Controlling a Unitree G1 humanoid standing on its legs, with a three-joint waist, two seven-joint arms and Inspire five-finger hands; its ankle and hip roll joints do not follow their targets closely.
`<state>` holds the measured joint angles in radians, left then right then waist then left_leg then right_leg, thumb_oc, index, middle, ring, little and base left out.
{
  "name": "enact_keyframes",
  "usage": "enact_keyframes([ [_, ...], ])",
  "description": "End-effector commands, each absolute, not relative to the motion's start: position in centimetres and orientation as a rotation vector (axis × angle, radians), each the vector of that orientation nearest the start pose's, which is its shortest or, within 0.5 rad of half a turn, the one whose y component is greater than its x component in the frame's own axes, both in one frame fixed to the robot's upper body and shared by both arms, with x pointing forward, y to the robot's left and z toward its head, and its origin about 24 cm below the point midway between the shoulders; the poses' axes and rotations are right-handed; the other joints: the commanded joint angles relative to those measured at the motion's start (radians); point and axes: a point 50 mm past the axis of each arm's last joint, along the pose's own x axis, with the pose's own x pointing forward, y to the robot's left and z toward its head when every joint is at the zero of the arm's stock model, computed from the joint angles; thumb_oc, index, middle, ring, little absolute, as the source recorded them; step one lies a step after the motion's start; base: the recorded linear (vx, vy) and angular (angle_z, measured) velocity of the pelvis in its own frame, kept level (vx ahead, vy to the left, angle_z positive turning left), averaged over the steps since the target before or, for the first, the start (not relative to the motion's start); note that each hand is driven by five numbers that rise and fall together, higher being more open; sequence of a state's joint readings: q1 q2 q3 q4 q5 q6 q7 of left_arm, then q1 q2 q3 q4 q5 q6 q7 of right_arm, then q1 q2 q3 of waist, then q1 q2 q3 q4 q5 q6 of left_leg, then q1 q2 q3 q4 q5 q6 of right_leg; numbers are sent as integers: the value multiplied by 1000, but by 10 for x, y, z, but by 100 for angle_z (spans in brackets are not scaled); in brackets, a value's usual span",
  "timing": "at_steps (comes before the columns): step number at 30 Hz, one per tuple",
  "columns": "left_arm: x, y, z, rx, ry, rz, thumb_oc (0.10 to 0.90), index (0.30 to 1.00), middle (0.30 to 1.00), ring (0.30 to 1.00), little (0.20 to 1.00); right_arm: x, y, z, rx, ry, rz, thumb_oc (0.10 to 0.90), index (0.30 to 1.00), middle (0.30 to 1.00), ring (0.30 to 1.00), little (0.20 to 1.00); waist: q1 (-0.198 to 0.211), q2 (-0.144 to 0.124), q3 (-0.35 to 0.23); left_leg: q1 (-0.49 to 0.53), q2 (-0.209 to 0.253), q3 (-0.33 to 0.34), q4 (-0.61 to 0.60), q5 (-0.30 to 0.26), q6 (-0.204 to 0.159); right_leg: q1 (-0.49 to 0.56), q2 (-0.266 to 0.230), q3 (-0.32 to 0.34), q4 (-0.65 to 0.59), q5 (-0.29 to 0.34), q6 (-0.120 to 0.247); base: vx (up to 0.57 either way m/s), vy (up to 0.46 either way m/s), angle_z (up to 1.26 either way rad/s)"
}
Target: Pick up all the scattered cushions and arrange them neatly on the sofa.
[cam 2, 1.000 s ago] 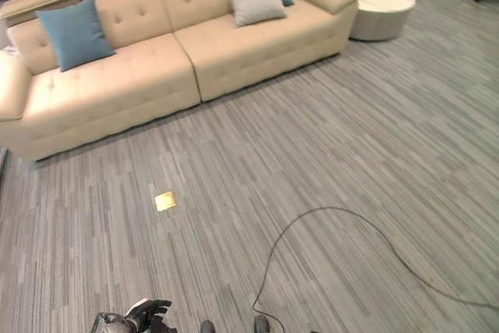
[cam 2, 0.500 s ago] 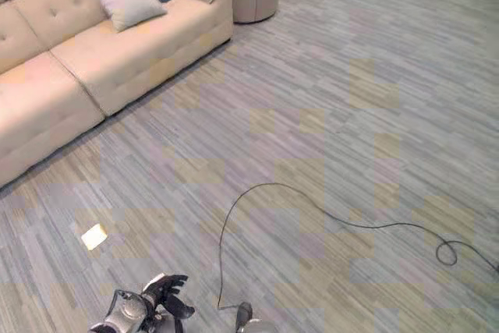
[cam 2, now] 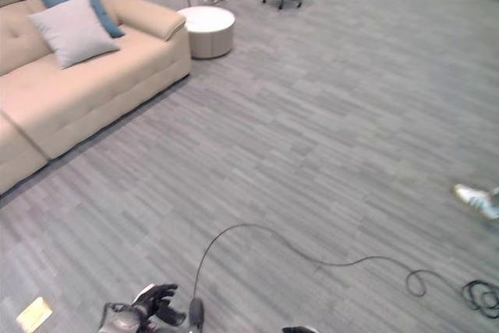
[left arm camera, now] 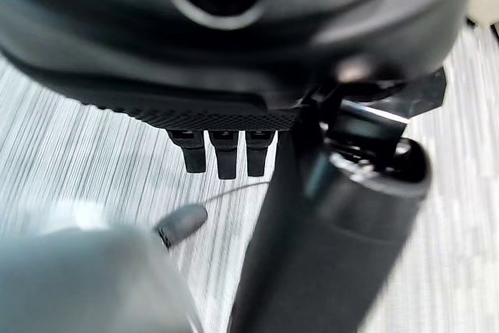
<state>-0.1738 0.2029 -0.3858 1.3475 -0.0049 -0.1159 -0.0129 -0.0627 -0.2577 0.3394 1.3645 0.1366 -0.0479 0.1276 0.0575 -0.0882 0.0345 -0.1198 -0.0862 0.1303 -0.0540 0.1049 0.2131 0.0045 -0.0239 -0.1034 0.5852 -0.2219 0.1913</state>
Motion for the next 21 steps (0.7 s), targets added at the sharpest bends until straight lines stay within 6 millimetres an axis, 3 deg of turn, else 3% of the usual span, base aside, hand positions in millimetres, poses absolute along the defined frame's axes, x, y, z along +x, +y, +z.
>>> enact_keyframes([
  [1,133,206,-156,469,1108,-229,800,900,900,900,900,106,-244,-156,-283,1235,113,800,900,900,900,900,9,68,114,68,12,-82,45,-116,-144,24,-41,8,102,330,18,559,208,66],
  [2,134,207,-156,478,1107,-233,800,900,900,900,900,107,-245,-155,-279,1228,108,800,900,900,900,900,-8,90,120,101,32,-95,36,-129,-143,-34,-49,-16,161,298,1,811,203,73],
  [3,139,209,-154,507,1099,-245,800,900,900,900,900,108,-248,-154,-285,1219,97,800,900,900,900,900,-46,124,134,181,57,-115,8,-162,-153,-141,-84,-80,126,223,-37,907,71,80],
  [4,144,210,-152,522,1087,-236,800,900,900,900,900,108,-248,-154,-291,1219,99,800,900,900,900,900,-77,125,145,253,55,-138,-6,-197,-165,-184,-100,-110,17,156,-68,815,-19,60],
  [5,144,208,-152,524,1082,-249,800,900,900,900,900,107,-249,-154,-287,1222,97,800,900,900,900,900,-86,128,147,256,63,-143,-5,-203,-171,-171,-106,-124,-36,149,-66,401,-74,53],
  [6,144,208,-152,524,1082,-249,800,900,900,900,900,107,-249,-154,-287,1222,97,800,900,900,900,900,-87,128,148,256,63,-144,-5,-203,-171,-170,-106,-124,-37,149,-66,383,-127,66],
  [7,145,208,-152,543,1076,-255,800,900,900,900,900,101,-248,-156,-284,1245,97,800,900,900,900,900,-110,111,153,304,50,-176,-7,-230,-180,-219,-83,-94,-242,187,-72,537,-201,65],
  [9,154,204,-149,566,1041,-297,800,900,900,900,900,92,-256,-155,-270,1272,78,800,900,900,900,900,-145,109,148,342,66,-200,-29,-252,-212,-249,-95,-54,-494,234,-42,566,-217,43],
  [10,153,203,-149,565,1041,-298,800,900,900,900,900,92,-257,-155,-271,1273,77,800,900,900,900,900,-145,116,151,349,74,-200,-30,-256,-214,-236,-86,-58,-508,239,-43,622,-186,116],
  [11,159,202,-147,576,1022,-309,800,900,900,900,900,82,-261,-157,-268,1317,70,800,900,900,900,900,-177,132,145,390,110,-198,-33,-287,-236,-294,-100,-25,-615,285,-13,905,-327,138],
  [12,153,199,-150,570,1040,-318,800,900,900,900,900,66,-260,-160,-288,1375,82,800,900,900,900,900,-192,133,125,436,131,-211,-4,-302,-252,-309,-87,-3,-579,300,-16,893,-326,122],
  [13,153,198,-150,570,1040,-318,800,900,900,900,900,66,-261,-160,-289,1375,82,800,900,900,900,900,-191,135,127,438,134,-210,-4,-304,-253,-307,-84,-4,-578,299,-16,660,-321,14],
  [15,141,197,-155,561,1077,-327,800,900,900,900,900,63,-262,-160,-332,1401,110,800,900,900,900,900,-184,137,111,432,159,-236,130,-283,-268,-293,-63,5,-516,301,-54,462,-266,-23],
  [16,140,194,-156,566,1077,-339,800,900,900,900,900,64,-265,-159,-356,1401,109,800,900,900,900,900,-183,145,108,388,175,-235,273,-208,-287,-259,-41,-1,-512,289,-75,625,-445,-15],
  [17,144,192,-154,585,1057,-360,800,900,900,900,900,70,-267,-157,-367,1374,106,800,900,900,900,900,-152,119,139,209,172,-217,613,-57,-294,-172,-33,-1,-525,259,-123,443,-352,0],
  [18,144,192,-154,586,1056,-360,800,900,900,900,900,70,-267,-158,-366,1374,106,800,900,900,900,900,-158,119,133,194,171,-224,624,-59,-294,-179,-35,-6,-525,261,-123,524,-529,33],
  [19,150,196,-151,546,1035,-309,800,900,900,900,900,88,-267,-154,-394,1317,101,800,900,900,900,900,-97,78,177,61,187,-172,841,-31,-265,-65,-18,-16,-567,230,-175,251,-301,14],
  [21,151,193,-151,546,1029,-319,800,900,900,900,900,92,-267,-153,-403,1305,104,800,900,900,900,900,-77,59,183,11,193,-142,881,-51,-254,-29,-24,-22,-586,214,-178,345,-288,-46],
])
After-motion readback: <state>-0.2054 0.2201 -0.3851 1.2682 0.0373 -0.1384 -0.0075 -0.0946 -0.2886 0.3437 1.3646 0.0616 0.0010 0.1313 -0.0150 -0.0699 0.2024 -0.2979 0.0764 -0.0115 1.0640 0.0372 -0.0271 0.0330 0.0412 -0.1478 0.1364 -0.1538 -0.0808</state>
